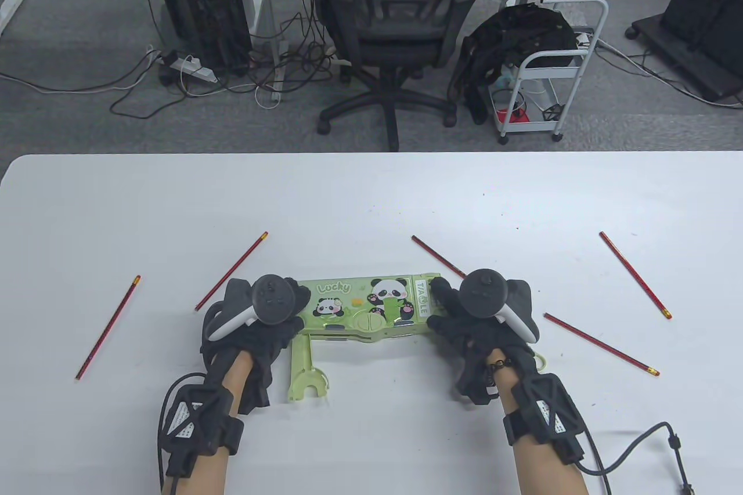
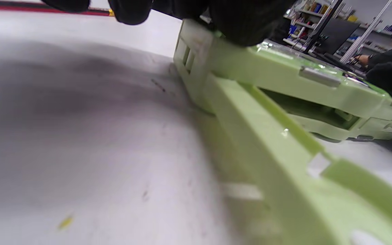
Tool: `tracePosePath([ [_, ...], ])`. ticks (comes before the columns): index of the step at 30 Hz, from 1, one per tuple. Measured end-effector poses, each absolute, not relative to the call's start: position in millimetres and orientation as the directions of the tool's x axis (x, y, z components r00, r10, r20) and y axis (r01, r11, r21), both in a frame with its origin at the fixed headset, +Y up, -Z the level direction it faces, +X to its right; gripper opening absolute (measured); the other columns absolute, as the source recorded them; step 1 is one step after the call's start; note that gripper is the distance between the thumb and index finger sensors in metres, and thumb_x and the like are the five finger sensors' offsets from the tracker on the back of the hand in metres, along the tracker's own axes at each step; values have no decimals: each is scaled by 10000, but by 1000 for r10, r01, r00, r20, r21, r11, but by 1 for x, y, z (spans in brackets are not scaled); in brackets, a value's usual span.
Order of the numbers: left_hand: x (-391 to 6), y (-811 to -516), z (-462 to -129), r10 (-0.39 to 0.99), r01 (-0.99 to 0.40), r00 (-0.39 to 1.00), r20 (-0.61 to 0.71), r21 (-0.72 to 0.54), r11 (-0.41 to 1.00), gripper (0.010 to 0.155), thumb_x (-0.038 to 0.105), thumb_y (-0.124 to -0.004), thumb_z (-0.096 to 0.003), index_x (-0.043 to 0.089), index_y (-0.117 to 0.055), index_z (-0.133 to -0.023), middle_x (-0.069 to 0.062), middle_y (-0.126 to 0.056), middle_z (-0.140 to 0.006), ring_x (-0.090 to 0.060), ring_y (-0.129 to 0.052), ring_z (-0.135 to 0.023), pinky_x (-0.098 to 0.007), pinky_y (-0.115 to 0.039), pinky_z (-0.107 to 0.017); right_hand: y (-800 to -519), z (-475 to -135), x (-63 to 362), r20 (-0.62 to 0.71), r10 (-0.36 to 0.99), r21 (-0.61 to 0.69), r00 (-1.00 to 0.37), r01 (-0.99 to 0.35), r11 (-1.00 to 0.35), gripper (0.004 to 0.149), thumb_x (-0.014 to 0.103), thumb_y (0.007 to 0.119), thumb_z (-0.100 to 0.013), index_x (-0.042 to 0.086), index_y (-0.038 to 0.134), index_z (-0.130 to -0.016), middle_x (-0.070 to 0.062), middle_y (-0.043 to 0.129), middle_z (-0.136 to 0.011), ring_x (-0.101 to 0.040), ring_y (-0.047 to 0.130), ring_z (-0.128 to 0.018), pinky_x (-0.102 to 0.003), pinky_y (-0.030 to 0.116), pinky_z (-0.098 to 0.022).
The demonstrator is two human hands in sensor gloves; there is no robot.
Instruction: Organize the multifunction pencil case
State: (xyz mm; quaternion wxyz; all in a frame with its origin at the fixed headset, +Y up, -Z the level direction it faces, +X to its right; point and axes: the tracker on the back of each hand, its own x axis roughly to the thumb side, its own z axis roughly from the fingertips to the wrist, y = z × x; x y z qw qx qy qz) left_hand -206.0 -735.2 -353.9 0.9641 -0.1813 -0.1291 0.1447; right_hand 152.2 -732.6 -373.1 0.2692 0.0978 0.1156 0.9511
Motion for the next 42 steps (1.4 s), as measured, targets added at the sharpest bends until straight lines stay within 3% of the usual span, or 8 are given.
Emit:
tracePosePath([
  [5, -215, -747, -351, 455, -367, 869, 194, -363, 856, 583, 310, -657, -583, 307, -428, -1119, -39, -322, -1236, -482, -495, -1118, -765, -500, -683, -733, -373, 152, 125, 535, 272, -836, -489, -829, 726, 341, 780, -482, 126, 463, -1098, -285, 636, -1038, -512, 735, -894, -619, 674, -657],
  [17, -214, -746, -351, 445, -356, 872, 203, -361, 862, 584, 311, -657, -582, 306, -428, -1120, -41, -323, -1238, -486, -502, -1119, -764, -500, -687, -730, -369, 149, 141, 504, 253, -852, -462, -850, 727, 353, 768, -497, 103, 458, -1105, -311, 639, -1034, -545, 743, -884, -636, 670, -650],
  [24, -212, -746, -350, 422, -335, 882, 211, -348, 875, 585, 307, -652, -583, 300, -426, -1122, -52, -327, -1240, -489, -505, -1117, -763, -502, -687, -703, -353, 155, 145, 454, 161, -879, -432, -888, 706, 417, 735, -500, 81, 540, -1089, -309, 663, -1022, -543, 760, -872, -632, 681, -643],
  [33, -212, -746, -351, 422, -335, 882, 211, -350, 875, 585, 308, -656, -582, 301, -432, -1122, -54, -330, -1241, -492, -504, -1117, -766, -500, -687, -663, -321, 191, -14, 153, 79, -988, -154, -985, 766, 469, 704, -510, 31, 512, -1108, -360, 578, -1053, -580, 703, -896, -658, 651, -652],
  [42, -212, -746, -350, 414, -328, 885, 214, -346, 879, 585, 307, -654, -582, 299, -430, -1122, -56, -331, -1242, -492, -504, -1118, -766, -500, -686, -697, -307, 213, -124, -15, 168, -992, -6, -986, 771, 492, 702, -506, 64, 508, -1118, -372, 557, -1060, -590, 693, -900, -659, 648, -656],
])
